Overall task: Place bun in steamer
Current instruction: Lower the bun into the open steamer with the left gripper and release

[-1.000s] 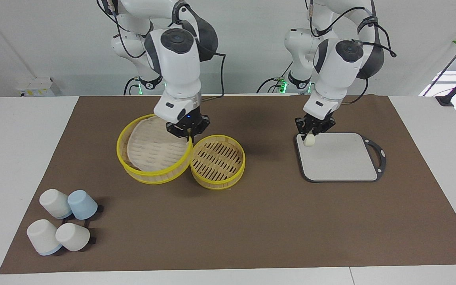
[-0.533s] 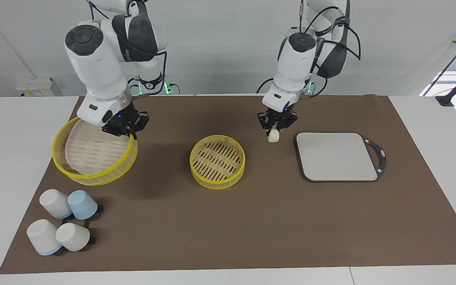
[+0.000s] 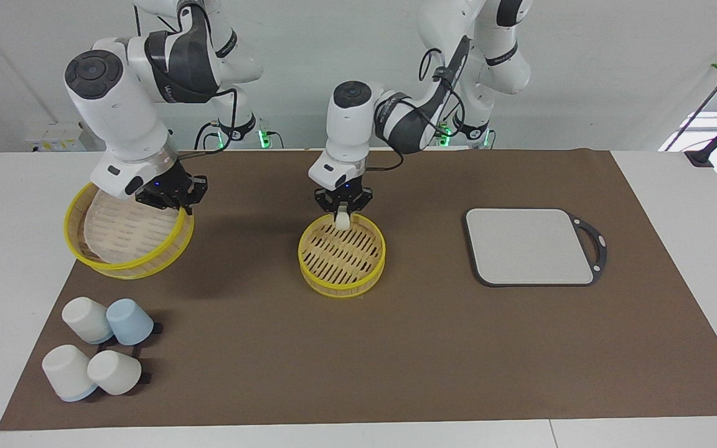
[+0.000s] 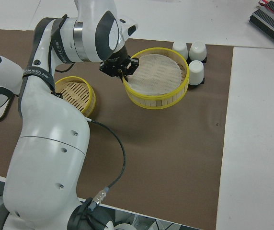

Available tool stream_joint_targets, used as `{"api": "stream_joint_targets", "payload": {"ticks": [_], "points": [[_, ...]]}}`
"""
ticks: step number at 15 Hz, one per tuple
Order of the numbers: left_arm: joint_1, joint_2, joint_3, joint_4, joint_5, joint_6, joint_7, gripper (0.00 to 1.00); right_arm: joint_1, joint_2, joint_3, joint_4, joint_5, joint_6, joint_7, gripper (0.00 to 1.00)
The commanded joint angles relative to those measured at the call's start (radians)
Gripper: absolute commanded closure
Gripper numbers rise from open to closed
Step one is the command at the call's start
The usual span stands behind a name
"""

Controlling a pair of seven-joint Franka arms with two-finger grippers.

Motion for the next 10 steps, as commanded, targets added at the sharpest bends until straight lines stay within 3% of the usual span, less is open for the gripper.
{"api": "stream_joint_targets", "payload": {"ticks": [1, 7, 8, 10], "points": [[-0.004, 0.051, 0.018, 0.048, 0.037, 0.03, -0.013, 0.71, -0.004, -0.031, 0.013, -0.038, -0.013, 0.066, 0.03, 1.0], [0.002, 0.099, 0.018, 0.037, 0.089, 0.074, -0.013, 0.7, -0.011, -0.031, 0.013, -0.048, -0.013, 0.093, 0.025, 1.0], [0.004, 0.097, 0.018, 0.036, 0.089, 0.073, -0.013, 0.67, -0.013, -0.031, 0.013, -0.047, -0.013, 0.093, 0.025, 1.0], [0.004, 0.097, 0.018, 0.033, 0.091, 0.073, -0.012, 0.5, -0.002, -0.032, 0.013, -0.048, -0.013, 0.096, 0.034, 1.0]]}}
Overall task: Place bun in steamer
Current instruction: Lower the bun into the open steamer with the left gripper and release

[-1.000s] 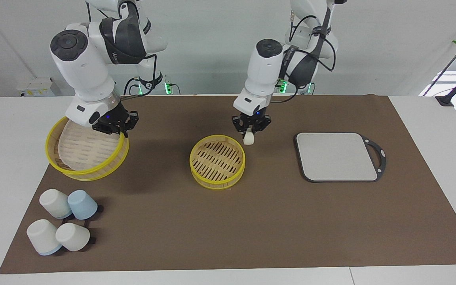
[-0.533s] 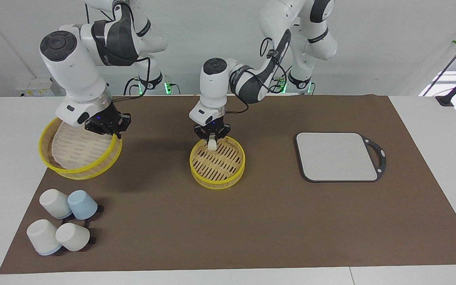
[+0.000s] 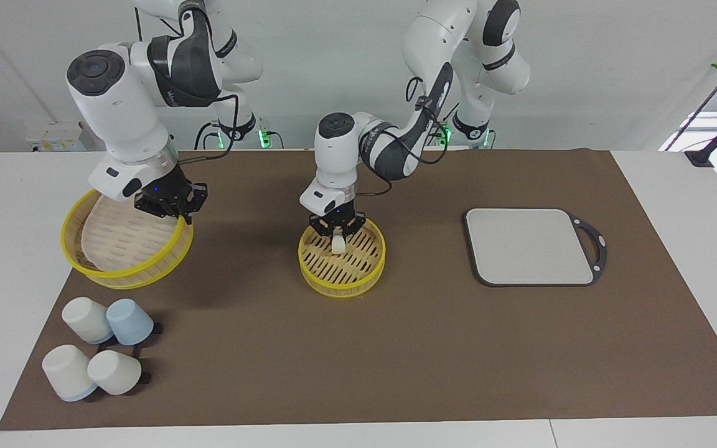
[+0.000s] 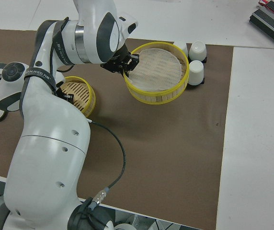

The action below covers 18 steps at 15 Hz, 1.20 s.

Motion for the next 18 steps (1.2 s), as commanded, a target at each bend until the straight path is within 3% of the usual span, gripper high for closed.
{"api": "stream_joint_targets", "payload": {"ticks": [1, 2, 5, 8, 14, 18], "points": [[0.001, 0.003, 0.0, 0.002, 0.019, 0.009, -0.009, 0.35, -0.002, -0.03, 0.009, -0.029, -0.013, 0.036, 0.026, 1.0], [0.001, 0.003, 0.0, -0.001, 0.019, 0.007, -0.009, 0.11, 0.0, -0.03, 0.009, -0.028, -0.013, 0.05, 0.022, 1.0], [-0.005, 0.003, 0.0, -0.001, 0.019, -0.008, -0.011, 0.0, 0.001, -0.029, 0.014, -0.03, -0.013, 0.061, 0.026, 1.0], [0.003, -0.02, 0.007, -0.001, 0.018, -0.059, -0.006, 0.0, 0.029, -0.024, 0.019, -0.029, -0.011, 0.069, 0.027, 1.0], [0.148, -0.215, 0.0, -0.004, -0.001, -0.231, 0.121, 0.0, 0.043, -0.02, 0.02, -0.028, 0.006, 0.078, 0.062, 1.0], [0.283, -0.312, 0.0, -0.004, -0.01, -0.341, 0.269, 0.0, 0.165, 0.002, 0.02, -0.019, 0.006, 0.13, 0.225, 1.0]]}}
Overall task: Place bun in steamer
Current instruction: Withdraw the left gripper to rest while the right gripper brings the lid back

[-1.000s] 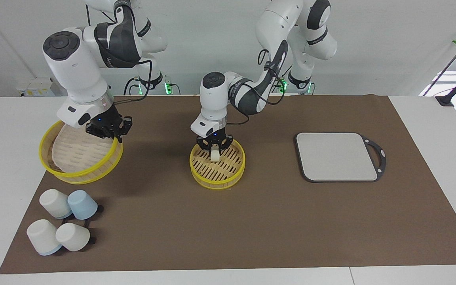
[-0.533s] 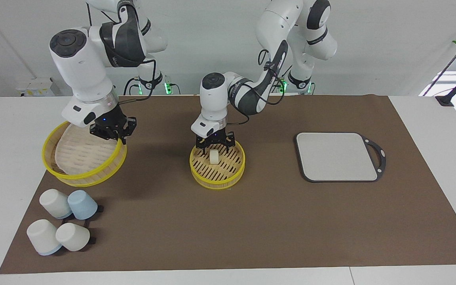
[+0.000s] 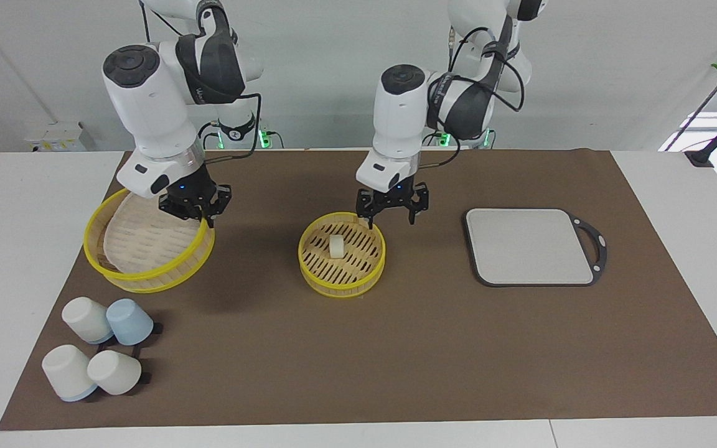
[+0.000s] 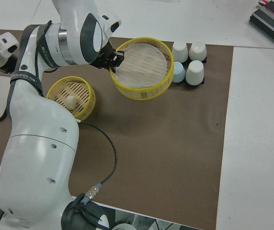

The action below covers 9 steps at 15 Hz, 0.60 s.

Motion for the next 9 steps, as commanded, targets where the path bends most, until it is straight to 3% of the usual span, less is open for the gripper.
{"api": "stream_joint_targets", "payload": {"ticks": [1, 7, 9], "points": [[0.114, -0.082, -0.009, -0.023, -0.029, -0.084, 0.132, 0.0, 0.081, 0.016, 0.002, -0.008, -0.001, 0.068, 0.1, 1.0], [0.424, -0.185, -0.006, -0.021, -0.071, -0.201, 0.461, 0.0, 0.236, 0.116, 0.004, 0.08, 0.019, 0.061, 0.238, 1.0], [0.483, -0.194, -0.005, -0.019, -0.071, -0.223, 0.514, 0.0, 0.29, 0.203, 0.002, 0.21, 0.057, -0.002, 0.38, 1.0]]}}
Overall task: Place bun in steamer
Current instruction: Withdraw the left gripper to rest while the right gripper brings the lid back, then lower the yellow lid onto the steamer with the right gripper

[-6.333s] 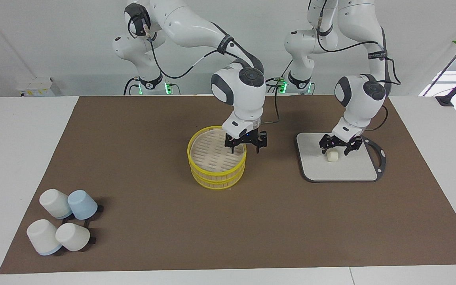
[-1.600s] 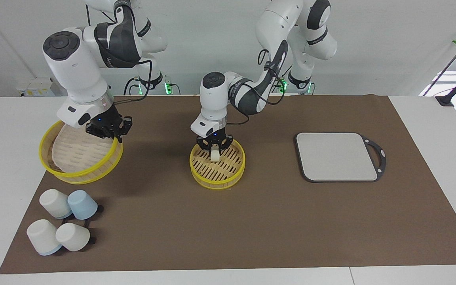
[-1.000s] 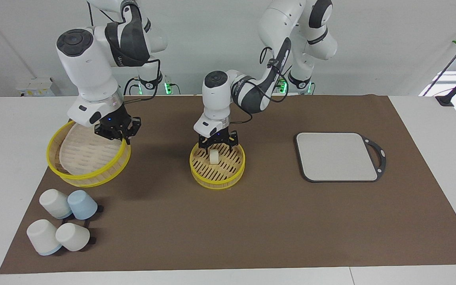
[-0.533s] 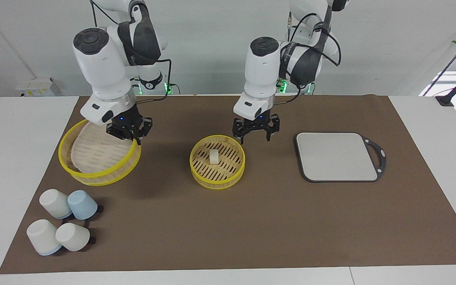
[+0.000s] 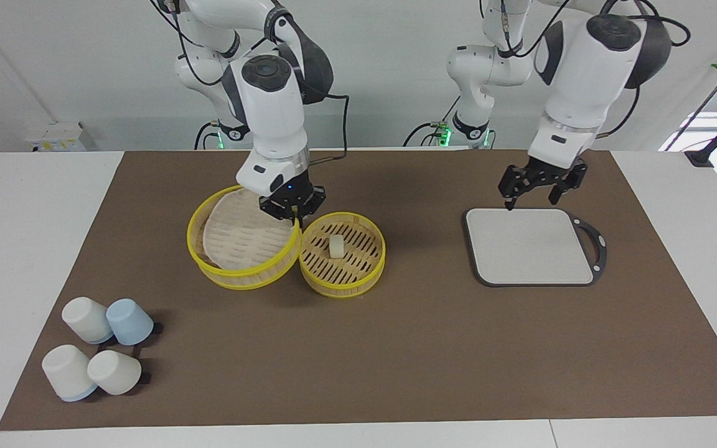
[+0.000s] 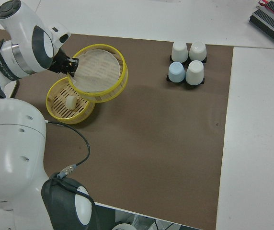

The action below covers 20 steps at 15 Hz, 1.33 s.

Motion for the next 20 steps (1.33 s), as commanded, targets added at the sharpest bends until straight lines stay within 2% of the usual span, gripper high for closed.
{"api": "stream_joint_targets", "payload": {"ticks": [1, 3, 7, 9, 12, 15, 20], "points": [[0.062, -0.023, -0.009, -0.02, -0.017, -0.028, 0.072, 0.0, 0.061, 0.14, -0.005, 0.228, 0.023, -0.098, 0.149, 1.0], [0.098, -0.025, -0.006, -0.02, -0.017, -0.052, 0.121, 0.0, 0.101, 0.177, -0.015, 0.286, 0.023, -0.119, 0.163, 1.0], [0.109, -0.046, -0.003, -0.025, -0.019, -0.111, 0.214, 0.0, 0.215, 0.368, -0.027, 0.472, -0.05, -0.152, 0.306, 1.0], [0.109, -0.069, -0.002, -0.043, -0.034, -0.112, 0.214, 0.0, 0.264, 0.419, -0.051, 0.526, -0.056, -0.205, 0.315, 1.0], [0.115, -0.112, 0.001, -0.103, -0.053, -0.095, 0.21, 0.0, 0.305, 0.419, -0.055, 0.512, -0.1, -0.204, 0.309, 1.0], [0.139, -0.106, -0.012, -0.095, -0.051, -0.069, 0.228, 0.0, 0.298, 0.419, -0.053, 0.509, -0.074, -0.196, 0.312, 1.0], [0.151, -0.1, -0.029, -0.082, -0.083, -0.068, 0.241, 0.0, 0.285, 0.421, -0.054, 0.504, -0.04, -0.107, 0.394, 1.0]]}}
